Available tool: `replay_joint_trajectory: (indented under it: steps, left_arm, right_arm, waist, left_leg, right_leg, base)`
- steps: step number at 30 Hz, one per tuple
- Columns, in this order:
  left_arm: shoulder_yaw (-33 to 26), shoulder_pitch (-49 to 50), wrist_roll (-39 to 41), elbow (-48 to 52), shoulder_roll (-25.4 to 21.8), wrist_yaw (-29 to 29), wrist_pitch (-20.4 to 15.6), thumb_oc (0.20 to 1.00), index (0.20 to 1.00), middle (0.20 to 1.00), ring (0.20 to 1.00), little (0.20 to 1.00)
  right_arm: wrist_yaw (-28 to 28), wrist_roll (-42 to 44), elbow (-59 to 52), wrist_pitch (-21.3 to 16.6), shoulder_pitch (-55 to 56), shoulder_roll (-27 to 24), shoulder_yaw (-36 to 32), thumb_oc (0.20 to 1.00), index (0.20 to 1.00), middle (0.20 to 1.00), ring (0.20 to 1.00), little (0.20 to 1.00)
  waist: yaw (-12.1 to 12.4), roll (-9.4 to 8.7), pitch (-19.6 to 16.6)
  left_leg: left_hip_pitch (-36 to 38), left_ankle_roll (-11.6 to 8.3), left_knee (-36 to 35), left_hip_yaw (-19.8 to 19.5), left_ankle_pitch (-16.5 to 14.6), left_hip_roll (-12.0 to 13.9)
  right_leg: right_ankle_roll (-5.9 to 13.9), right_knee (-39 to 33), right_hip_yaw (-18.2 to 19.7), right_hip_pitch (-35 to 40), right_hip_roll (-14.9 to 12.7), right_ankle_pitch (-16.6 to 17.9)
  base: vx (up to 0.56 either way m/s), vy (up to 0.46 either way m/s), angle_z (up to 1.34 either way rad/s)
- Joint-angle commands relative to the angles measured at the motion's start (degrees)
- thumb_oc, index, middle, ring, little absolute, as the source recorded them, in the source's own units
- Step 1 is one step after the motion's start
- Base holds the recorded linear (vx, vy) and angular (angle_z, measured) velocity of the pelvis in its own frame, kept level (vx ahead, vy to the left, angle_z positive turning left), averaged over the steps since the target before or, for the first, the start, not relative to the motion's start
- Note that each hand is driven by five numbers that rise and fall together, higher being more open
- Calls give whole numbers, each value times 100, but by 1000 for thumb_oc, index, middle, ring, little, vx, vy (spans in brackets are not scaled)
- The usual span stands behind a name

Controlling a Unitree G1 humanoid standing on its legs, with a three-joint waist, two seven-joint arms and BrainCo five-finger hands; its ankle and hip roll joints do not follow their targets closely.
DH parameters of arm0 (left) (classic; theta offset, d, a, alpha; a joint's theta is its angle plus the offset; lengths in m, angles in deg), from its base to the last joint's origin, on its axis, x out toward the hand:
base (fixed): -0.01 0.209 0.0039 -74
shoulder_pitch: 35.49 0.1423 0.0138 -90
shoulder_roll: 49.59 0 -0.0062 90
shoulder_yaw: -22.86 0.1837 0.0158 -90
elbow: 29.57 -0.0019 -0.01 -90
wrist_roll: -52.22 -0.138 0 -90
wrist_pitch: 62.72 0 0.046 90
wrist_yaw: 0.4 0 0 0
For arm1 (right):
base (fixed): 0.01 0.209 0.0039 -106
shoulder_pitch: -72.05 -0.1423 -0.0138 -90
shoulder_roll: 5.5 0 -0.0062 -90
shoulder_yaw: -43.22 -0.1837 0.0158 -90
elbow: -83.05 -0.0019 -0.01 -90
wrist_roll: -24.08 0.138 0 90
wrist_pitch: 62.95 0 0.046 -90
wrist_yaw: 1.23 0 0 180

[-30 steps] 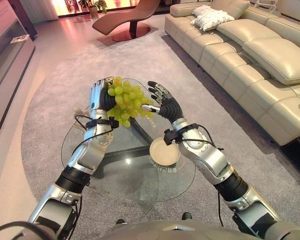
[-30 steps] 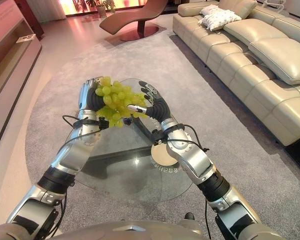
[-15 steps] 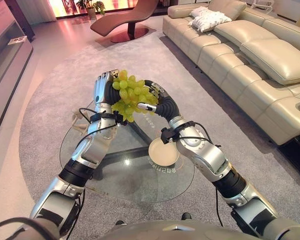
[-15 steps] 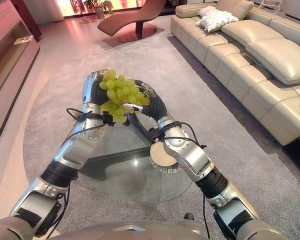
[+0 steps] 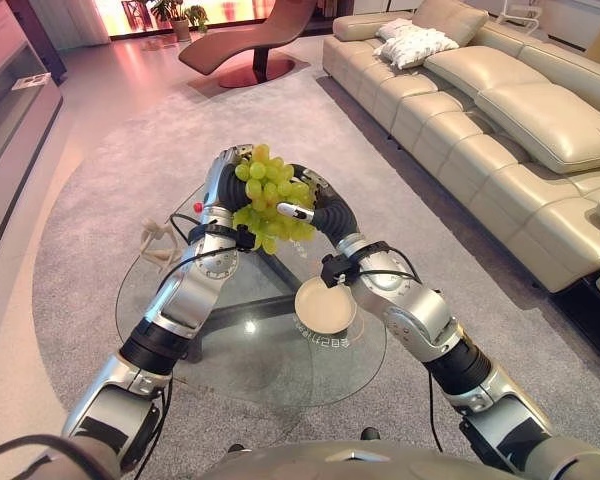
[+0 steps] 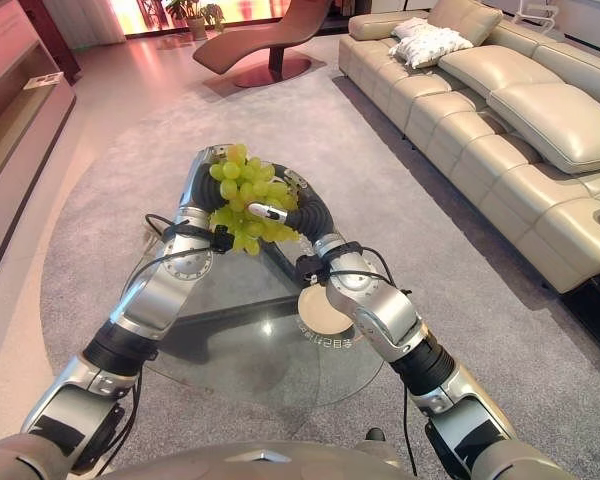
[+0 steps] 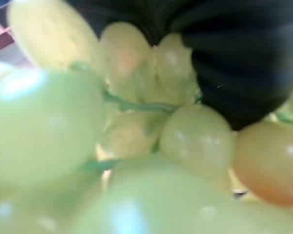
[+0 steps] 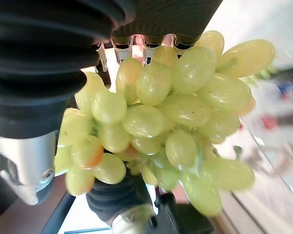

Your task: Pick up fruits into the plate

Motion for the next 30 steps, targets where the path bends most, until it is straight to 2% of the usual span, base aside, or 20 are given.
replay_joint_trajectory:
  steps: [1, 3, 13, 14, 18, 22, 30]
  left_arm:
    - [387, -989, 279, 401, 186, -14, -890, 200, 200, 200, 200, 200]
    - [392, -964, 384, 482, 226, -38, -1033, 200, 200, 200, 200, 200]
    - [410, -1149, 305, 545, 285, 243, -1063, 200, 200, 200, 200, 200]
    - [408, -1182, 234, 542, 289, 279, -1041, 200, 200, 200, 200, 200]
    - [420, -1327, 61, 547, 252, 284, -926, 200, 200, 200, 200, 200]
    - [474, -1378, -61, 517, 243, 182, -758, 200, 200, 200, 200, 200]
    - [512, -1329, -172, 434, 194, -44, -681, 200, 200, 200, 200, 200]
  right_arm:
    - [-684, 794, -320, -154, -426, 708, 438, 1000, 1000, 1000, 1000, 1000]
    - [-799, 1007, -285, -184, -365, 741, 520, 1000, 1000, 1000, 1000, 1000]
    - [-921, 1647, -131, 47, -351, 900, 693, 1000, 1000, 1000, 1000, 1000]
    - [-929, 1689, -97, 79, -341, 924, 721, 909, 909, 909, 909, 909]
    - [-995, 1666, 9, 58, -379, 993, 771, 200, 200, 200, 200, 200]
    - [-1039, 1664, -47, 26, -410, 988, 759, 200, 200, 200, 200, 200]
    - [-1083, 1694, -109, 26, -387, 992, 734, 200, 200, 200, 200, 200]
  waist:
    - [41, -84, -78]
    - [55, -98, -83]
    - [67, -136, -132]
    - [68, -135, -142]
    - [75, -139, -144]
    - [57, -135, -147]
    - [49, -127, -138]
  left_leg:
    - [-97, 206, 117, -88, -468, -52]
    - [-102, 203, 118, -102, -459, -46]
    - [-120, 197, 93, -139, -428, -40]
    - [-121, 196, 91, -141, -424, -38]
    - [-137, 192, 88, -151, -409, -42]
    - [-146, 188, 90, -149, -413, -48]
    - [-127, 200, 90, -118, -408, -44]
  right_leg:
    - [171, 480, -335, 195, -247, -619]
    - [169, 488, -343, 193, -237, -613]
    - [166, 440, -386, 213, -233, -585]
    - [163, 438, -392, 212, -235, -581]
    - [161, 421, -408, 210, -238, -558]
    - [165, 413, -397, 200, -235, -558]
    - [161, 409, -384, 205, -229, -554]
  base:
    - [-12, -39, 0]
    - [-6, -18, 0]
    - [0, 0, 0]
    - [0, 0, 0]
    - [0, 0, 0]
    - [0, 0, 0]
    - [0, 0, 0]
